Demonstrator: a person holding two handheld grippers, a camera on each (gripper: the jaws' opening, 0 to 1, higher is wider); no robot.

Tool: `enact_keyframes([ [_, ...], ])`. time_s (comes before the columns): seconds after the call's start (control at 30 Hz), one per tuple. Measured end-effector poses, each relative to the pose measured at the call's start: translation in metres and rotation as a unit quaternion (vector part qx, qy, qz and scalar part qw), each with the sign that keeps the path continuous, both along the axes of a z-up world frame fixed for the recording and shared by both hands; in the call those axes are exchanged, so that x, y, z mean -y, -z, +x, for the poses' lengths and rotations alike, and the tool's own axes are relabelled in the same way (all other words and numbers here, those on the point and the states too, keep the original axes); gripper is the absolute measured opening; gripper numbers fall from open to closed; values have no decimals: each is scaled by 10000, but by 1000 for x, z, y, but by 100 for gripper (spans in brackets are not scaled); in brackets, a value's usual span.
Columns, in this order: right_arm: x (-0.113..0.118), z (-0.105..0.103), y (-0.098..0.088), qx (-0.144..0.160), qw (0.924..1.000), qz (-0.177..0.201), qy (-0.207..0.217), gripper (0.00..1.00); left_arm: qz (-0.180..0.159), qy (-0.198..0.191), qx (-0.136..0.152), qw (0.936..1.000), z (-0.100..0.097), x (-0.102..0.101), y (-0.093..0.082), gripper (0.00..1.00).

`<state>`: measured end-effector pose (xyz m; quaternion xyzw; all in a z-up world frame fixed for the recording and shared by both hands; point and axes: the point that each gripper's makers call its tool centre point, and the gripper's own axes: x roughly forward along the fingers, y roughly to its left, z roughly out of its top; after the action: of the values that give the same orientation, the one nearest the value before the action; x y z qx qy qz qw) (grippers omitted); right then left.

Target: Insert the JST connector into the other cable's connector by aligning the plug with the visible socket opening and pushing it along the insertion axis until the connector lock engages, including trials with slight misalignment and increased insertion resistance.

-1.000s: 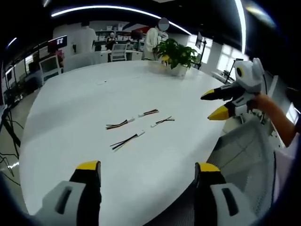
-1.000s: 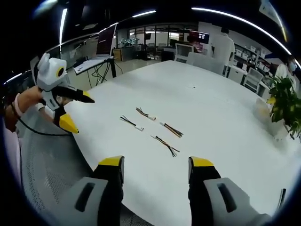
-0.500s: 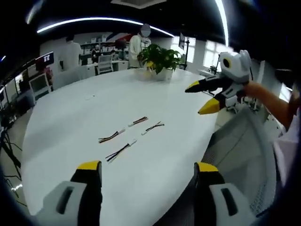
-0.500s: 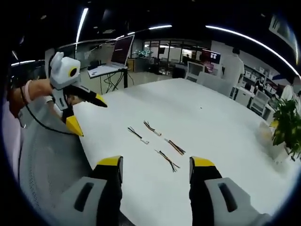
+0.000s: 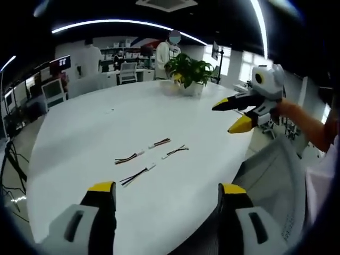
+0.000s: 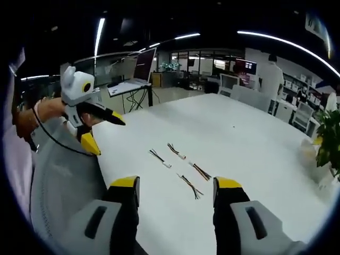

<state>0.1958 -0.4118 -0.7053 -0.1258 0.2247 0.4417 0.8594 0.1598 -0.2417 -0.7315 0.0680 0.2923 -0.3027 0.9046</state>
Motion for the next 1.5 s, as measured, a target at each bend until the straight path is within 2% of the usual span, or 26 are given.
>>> enact_keyframes([
  [0.1,10,6,-6,42,9998,-149,-137,52,50,-89,49,9999,3,-2,-5,73],
  [0.27,17,16,-21,19,9998,80,-190,51,216,-83,160,9996,6,-6,-17,73],
  [0.43,14,24,-34,236,9990,36,-376,50,229,-97,227,9994,16,-11,-25,72],
  [0.5,13,31,-38,333,9988,13,-348,48,278,-157,342,9989,23,-15,-26,69],
  [0.63,8,41,-43,374,9988,61,-299,48,434,-223,314,9983,35,-24,-24,67],
  [0.83,-6,46,-39,241,9989,162,-371,47,847,-43,400,9956,49,-31,-18,64],
  [0.97,-15,49,-35,154,9988,198,-422,47,731,21,463,9962,57,-27,-19,61],
  [1.2,-25,55,-27,70,9989,171,-438,47,622,64,392,9973,69,-27,-14,59],
  [1.33,-31,57,-21,-13,9991,130,-409,46,524,48,397,9978,76,-32,-11,61],
  [1.4,-35,57,-19,-22,9990,114,-435,46,538,0,342,9980,80,-36,-6,63],
  [1.5,-38,59,-19,22,9989,103,-458,46,577,45,222,9981,83,-39,2,60],
])
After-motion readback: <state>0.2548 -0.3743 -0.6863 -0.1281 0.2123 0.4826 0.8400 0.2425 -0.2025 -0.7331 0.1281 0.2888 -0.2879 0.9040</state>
